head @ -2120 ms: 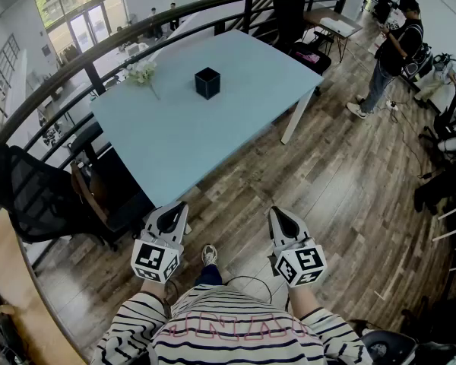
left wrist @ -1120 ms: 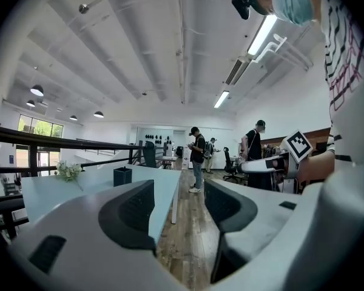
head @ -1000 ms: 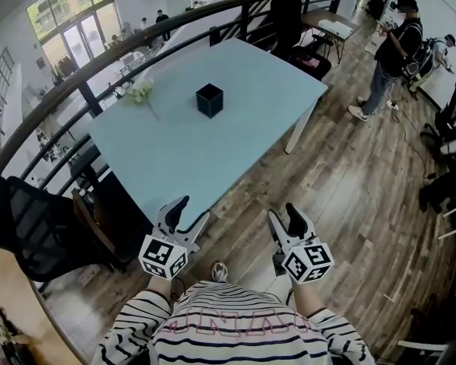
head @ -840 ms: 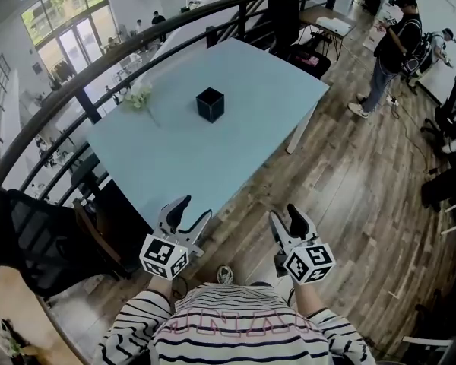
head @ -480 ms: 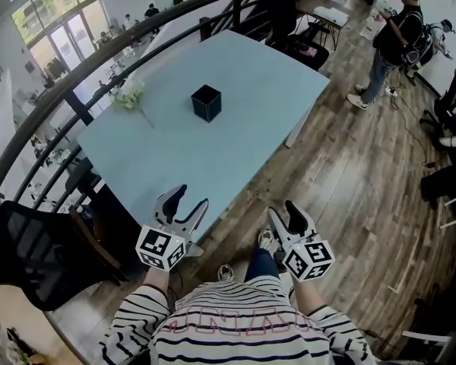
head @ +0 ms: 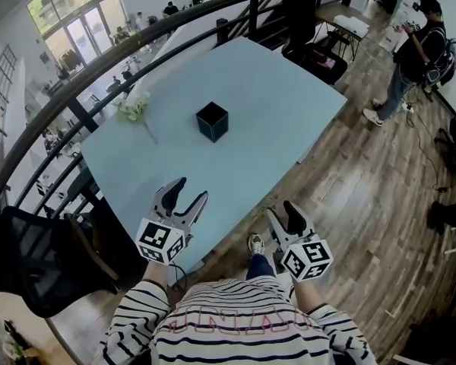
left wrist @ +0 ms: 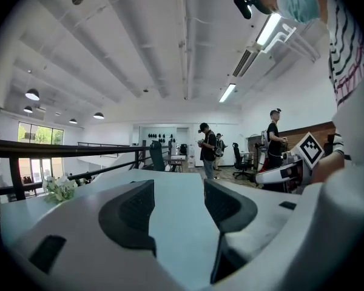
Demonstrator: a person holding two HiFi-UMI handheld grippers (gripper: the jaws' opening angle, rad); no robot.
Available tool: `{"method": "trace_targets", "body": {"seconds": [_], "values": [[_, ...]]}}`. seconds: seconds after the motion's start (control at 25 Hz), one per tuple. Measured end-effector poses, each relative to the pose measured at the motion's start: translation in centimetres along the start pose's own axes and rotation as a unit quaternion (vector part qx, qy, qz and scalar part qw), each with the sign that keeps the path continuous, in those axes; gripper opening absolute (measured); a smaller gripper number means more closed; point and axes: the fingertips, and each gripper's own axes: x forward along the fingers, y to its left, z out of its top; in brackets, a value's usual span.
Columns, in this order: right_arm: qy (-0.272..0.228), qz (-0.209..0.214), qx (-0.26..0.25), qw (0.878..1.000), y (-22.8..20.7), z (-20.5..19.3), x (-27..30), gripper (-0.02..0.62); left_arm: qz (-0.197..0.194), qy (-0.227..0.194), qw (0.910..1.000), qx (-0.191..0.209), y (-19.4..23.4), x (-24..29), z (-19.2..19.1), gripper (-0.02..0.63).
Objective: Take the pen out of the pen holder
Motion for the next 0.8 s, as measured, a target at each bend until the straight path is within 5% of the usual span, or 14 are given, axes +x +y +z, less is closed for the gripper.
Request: {"method": "trace_targets", "body": {"seconds": [0.8], "values": [[0.039, 0.097, -0.007, 0.994, -10.6, 5.1, 13.5, 0.235, 0.090, 0.028, 0.9954, 0.013, 9.0, 16.9, 0.8, 0.238]]}}
